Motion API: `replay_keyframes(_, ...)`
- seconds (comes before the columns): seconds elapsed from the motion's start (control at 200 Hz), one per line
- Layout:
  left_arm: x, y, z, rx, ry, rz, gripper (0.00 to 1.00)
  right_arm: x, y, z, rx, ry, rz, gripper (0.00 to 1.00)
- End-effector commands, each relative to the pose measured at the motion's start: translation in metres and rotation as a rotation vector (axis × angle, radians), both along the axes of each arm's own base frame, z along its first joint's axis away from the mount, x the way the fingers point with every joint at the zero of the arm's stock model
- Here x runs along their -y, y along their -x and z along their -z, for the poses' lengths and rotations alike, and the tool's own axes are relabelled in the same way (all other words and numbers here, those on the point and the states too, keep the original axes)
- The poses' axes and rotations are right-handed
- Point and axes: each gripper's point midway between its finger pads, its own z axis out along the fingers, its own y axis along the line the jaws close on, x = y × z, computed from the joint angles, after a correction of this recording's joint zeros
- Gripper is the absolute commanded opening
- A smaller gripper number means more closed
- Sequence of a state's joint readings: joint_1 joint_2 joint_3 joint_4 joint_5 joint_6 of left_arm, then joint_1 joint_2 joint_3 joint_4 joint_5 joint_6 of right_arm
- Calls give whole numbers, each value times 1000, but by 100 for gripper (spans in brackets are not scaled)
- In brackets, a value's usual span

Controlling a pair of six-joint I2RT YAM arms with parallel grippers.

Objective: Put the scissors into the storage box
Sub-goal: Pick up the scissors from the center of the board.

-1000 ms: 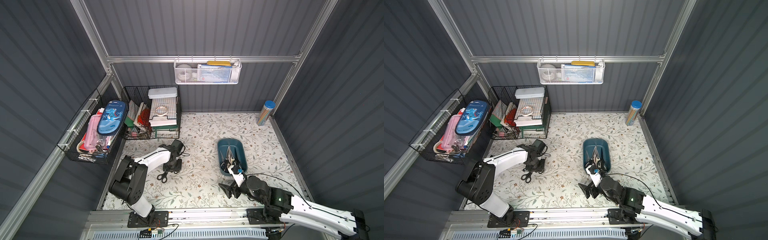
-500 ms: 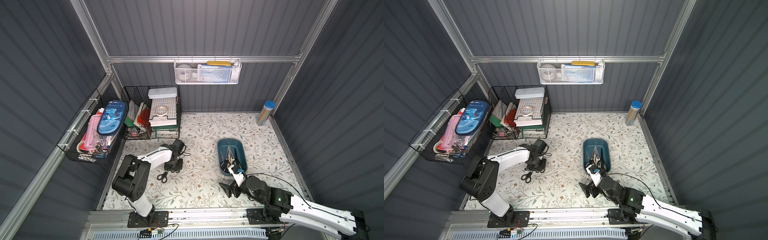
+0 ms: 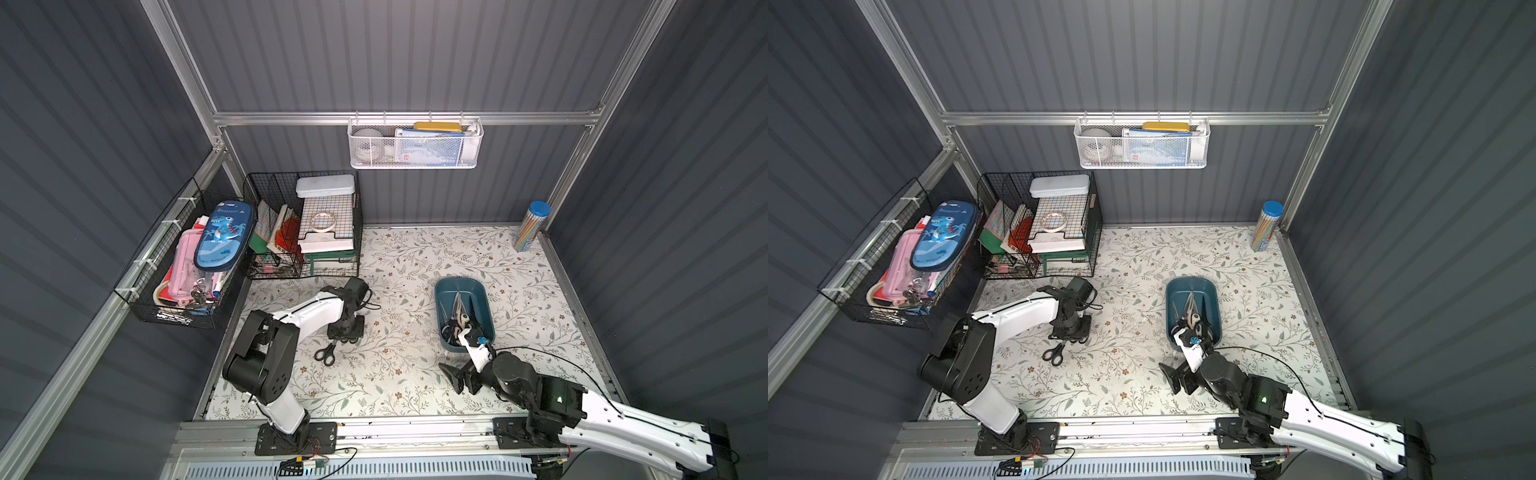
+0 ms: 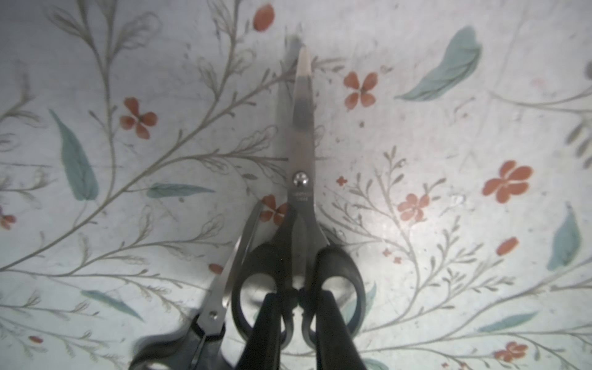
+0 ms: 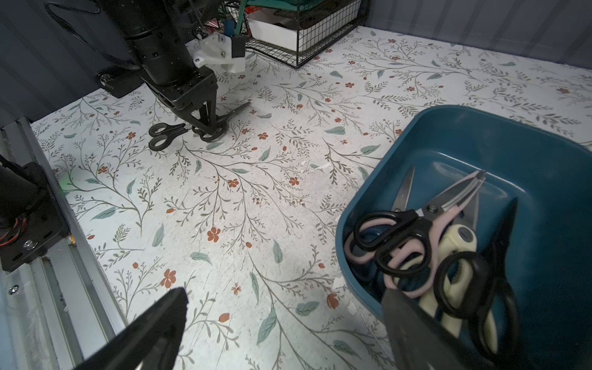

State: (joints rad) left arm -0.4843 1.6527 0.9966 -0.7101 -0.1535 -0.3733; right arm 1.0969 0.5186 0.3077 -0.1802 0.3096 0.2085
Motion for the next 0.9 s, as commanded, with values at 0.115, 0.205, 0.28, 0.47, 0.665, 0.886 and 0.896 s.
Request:
replay_keyframes(0.115, 14, -11, -59, 88, 72, -17, 0, 6, -3, 0, 16, -10, 40, 99)
replay_keyframes(0.205, 22, -13, -73, 95, 60, 7, 0, 9, -6, -2, 27, -14, 60, 99)
replay_keyframes(0.28, 34, -14, -83, 99, 55, 29, 0, 13, -8, -6, 27, -21, 84, 99)
replay_keyframes(0.47, 95, -13, -99, 106, 93, 132, 0, 48, -31, -53, 114, -97, 333, 99)
replay_keyframes(0.665, 165, -11, -107, 114, 197, 224, 0, 124, -51, -113, 166, -54, 740, 99)
replay_keyframes(0.886, 249, 4, -110, 91, 289, 360, 0, 168, -62, -131, 33, -28, 933, 99)
replay_keyframes(0.896, 253, 5, -110, 89, 295, 367, 0, 169, -62, -131, 29, -29, 934, 99)
